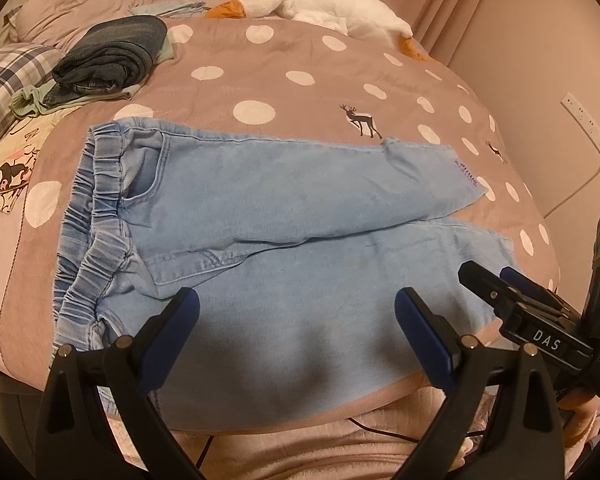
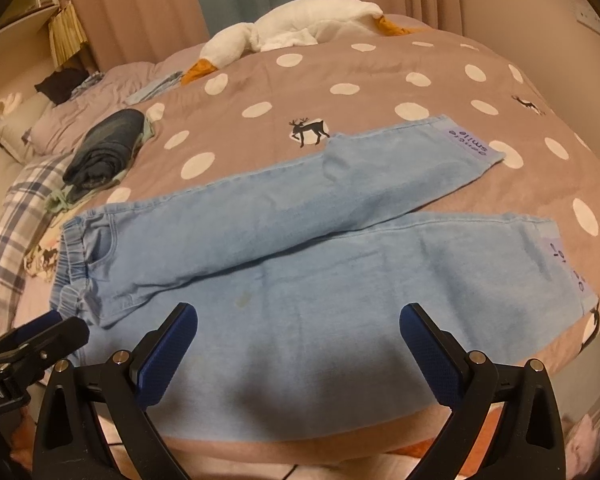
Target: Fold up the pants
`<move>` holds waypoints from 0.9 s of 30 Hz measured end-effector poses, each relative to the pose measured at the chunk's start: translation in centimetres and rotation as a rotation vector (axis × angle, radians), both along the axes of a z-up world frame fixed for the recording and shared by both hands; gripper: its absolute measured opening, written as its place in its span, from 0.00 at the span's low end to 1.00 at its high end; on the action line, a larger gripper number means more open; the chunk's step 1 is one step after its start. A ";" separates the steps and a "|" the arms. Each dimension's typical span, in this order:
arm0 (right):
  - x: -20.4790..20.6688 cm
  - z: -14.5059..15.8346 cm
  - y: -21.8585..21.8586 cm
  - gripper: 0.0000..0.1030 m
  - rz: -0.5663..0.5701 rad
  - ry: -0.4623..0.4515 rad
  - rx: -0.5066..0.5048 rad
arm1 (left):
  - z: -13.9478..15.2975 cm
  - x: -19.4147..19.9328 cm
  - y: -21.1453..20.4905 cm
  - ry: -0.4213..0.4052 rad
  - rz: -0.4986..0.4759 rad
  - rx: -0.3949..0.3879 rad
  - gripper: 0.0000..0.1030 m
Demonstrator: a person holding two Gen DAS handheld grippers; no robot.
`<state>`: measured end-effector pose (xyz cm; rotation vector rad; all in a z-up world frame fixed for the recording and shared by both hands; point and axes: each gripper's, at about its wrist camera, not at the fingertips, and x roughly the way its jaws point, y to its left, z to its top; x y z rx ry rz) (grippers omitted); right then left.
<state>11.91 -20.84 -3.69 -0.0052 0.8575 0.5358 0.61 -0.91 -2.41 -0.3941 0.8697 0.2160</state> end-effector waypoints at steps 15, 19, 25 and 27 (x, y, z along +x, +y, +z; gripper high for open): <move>0.0 -0.3 -0.1 0.98 -0.008 -0.001 0.018 | -0.1 -0.2 0.3 0.027 0.000 -0.032 0.94; -0.1 -0.2 0.0 0.98 -0.007 0.001 0.014 | -0.1 -0.2 0.5 0.022 0.003 -0.031 0.94; -0.1 -0.2 -0.1 0.98 -0.014 0.018 0.004 | -0.1 -0.2 0.7 0.029 0.008 -0.033 0.93; -0.1 -0.2 -0.1 0.98 -0.016 0.029 0.000 | -0.1 -0.2 0.9 0.033 0.013 -0.035 0.93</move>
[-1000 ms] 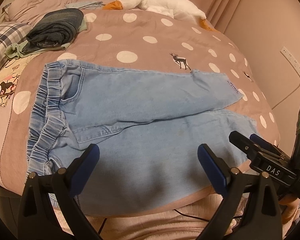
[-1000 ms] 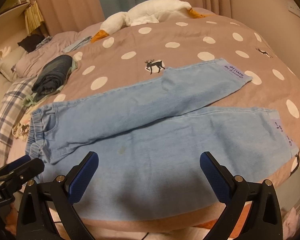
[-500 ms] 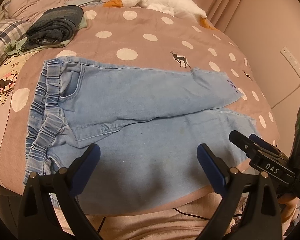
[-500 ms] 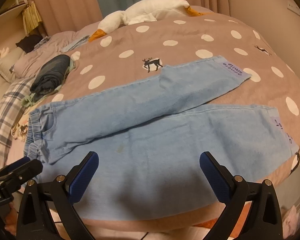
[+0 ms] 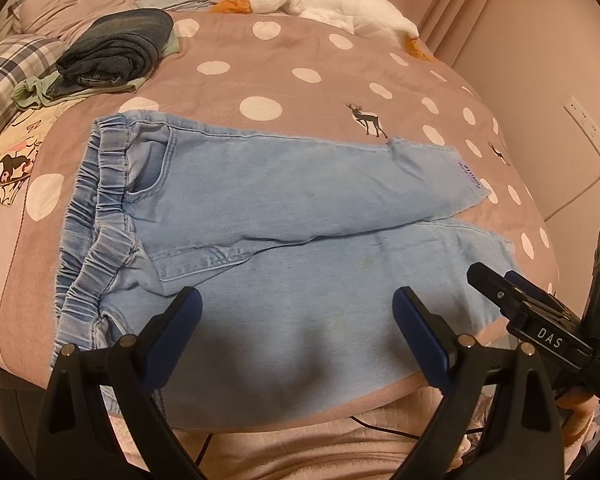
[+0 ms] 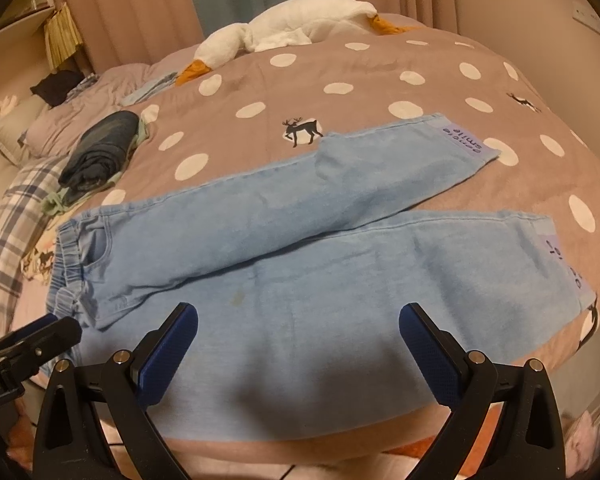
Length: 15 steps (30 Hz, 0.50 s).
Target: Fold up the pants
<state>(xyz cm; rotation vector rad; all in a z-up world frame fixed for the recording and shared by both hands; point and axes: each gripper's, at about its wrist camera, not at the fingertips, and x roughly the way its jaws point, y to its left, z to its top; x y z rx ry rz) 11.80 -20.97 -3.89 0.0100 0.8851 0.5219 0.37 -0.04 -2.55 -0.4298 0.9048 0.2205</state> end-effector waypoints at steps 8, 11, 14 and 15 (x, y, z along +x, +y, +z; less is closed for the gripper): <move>0.2 -0.1 -0.7 0.98 -0.022 0.014 0.001 | -0.4 -0.5 1.2 0.013 0.043 0.002 0.92; 0.5 -0.2 -1.6 0.98 -0.048 0.018 0.011 | -0.7 -1.3 2.6 0.016 0.096 -0.005 0.92; 1.1 -0.6 -3.6 0.98 -0.102 0.024 0.027 | -1.0 -2.3 4.2 0.027 0.157 0.013 0.92; 1.5 -0.9 -4.7 0.98 -0.134 0.031 0.034 | -1.1 -2.9 4.9 0.032 0.188 0.025 0.92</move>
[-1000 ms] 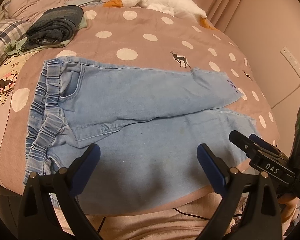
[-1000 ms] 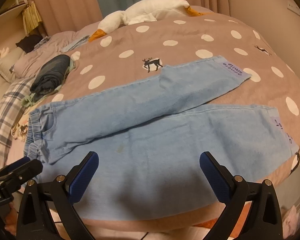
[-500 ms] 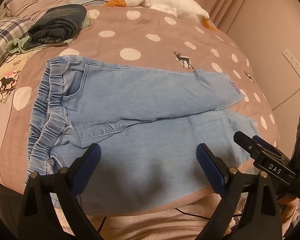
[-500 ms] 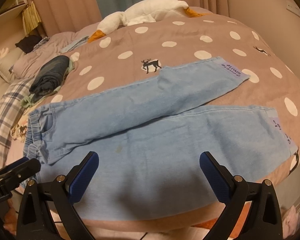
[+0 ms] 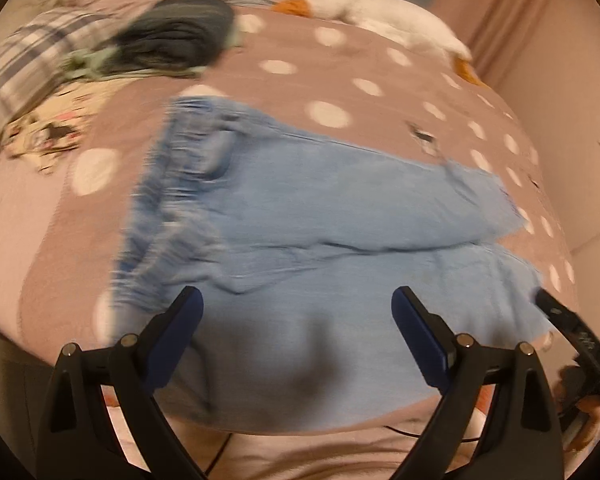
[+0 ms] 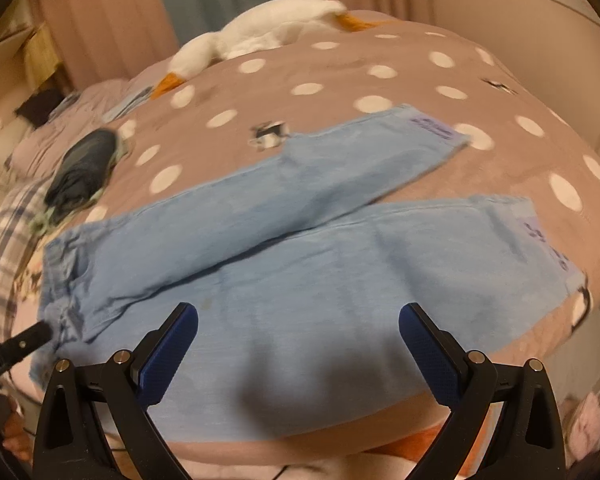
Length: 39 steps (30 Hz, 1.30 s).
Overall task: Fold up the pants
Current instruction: 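Grasp the waistband with the left gripper while the right gripper grasps a leg hem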
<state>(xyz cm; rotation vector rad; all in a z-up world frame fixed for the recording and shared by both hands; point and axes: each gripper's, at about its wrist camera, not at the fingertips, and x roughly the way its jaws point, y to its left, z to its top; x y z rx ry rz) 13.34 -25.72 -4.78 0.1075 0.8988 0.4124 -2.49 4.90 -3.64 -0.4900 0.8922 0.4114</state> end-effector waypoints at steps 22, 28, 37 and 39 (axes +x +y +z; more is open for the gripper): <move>8.6 -7.8 -19.2 0.25 -0.516 0.258 0.199 | -5.8 -8.0 7.8 -0.034 0.322 -0.319 0.28; 9.0 -0.6 -18.3 0.12 -0.421 0.077 0.272 | -3.0 -8.7 9.6 -0.122 0.310 -0.315 0.26; 8.7 -5.2 -19.6 0.12 -0.490 0.190 0.191 | -7.9 -8.8 10.3 0.022 0.292 -0.325 0.30; 8.7 -7.7 -19.1 0.12 -0.502 0.242 0.134 | -7.7 -8.5 10.2 0.040 0.275 -0.313 0.31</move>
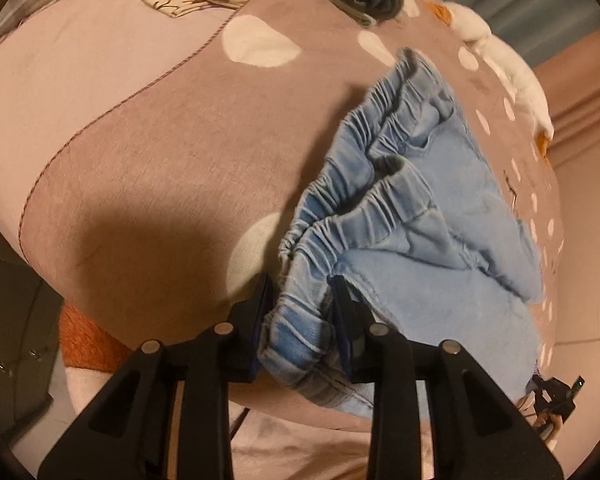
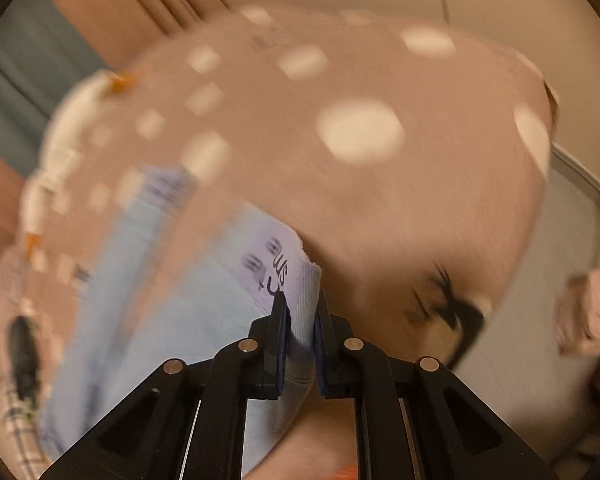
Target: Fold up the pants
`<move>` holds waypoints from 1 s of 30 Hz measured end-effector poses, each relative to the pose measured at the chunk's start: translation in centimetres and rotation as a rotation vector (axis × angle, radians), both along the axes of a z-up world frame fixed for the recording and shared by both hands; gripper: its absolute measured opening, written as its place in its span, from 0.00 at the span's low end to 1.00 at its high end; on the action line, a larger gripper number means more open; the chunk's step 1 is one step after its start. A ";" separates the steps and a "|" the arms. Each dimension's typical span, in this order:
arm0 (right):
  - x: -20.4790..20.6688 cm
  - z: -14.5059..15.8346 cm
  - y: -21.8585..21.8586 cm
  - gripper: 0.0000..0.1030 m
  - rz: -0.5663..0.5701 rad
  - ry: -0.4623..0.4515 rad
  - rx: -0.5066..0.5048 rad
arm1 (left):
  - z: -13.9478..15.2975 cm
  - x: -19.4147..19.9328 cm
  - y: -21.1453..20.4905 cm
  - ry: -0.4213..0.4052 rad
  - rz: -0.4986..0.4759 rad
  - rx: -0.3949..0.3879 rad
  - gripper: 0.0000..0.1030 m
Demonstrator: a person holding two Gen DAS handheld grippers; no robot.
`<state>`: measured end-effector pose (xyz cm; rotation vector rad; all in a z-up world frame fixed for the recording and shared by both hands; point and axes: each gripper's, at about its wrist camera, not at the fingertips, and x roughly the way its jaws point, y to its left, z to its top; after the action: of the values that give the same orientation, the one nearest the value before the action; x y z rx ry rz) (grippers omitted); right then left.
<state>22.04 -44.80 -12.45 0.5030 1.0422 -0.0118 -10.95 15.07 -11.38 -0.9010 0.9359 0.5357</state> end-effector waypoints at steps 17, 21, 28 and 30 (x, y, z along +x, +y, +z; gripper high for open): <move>1.8 -0.7 1.2 0.12 -0.006 0.032 -0.174 | -0.7 -0.5 0.6 -0.031 0.008 -0.042 0.33; 2.0 -0.8 1.4 0.12 -0.010 0.034 -0.173 | -0.7 -0.4 0.5 -0.036 0.006 -0.037 0.33; 1.8 -0.7 1.5 0.12 -0.007 0.039 -0.196 | -0.6 0.0 0.4 -0.022 -0.001 -0.029 0.33; 2.0 -0.7 1.6 0.12 -0.003 0.047 -0.204 | -0.6 0.0 0.4 -0.022 0.004 -0.028 0.33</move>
<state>24.05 -43.24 -13.16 0.3206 1.0734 -0.1319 -10.95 15.43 -11.94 -0.9324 0.9241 0.5163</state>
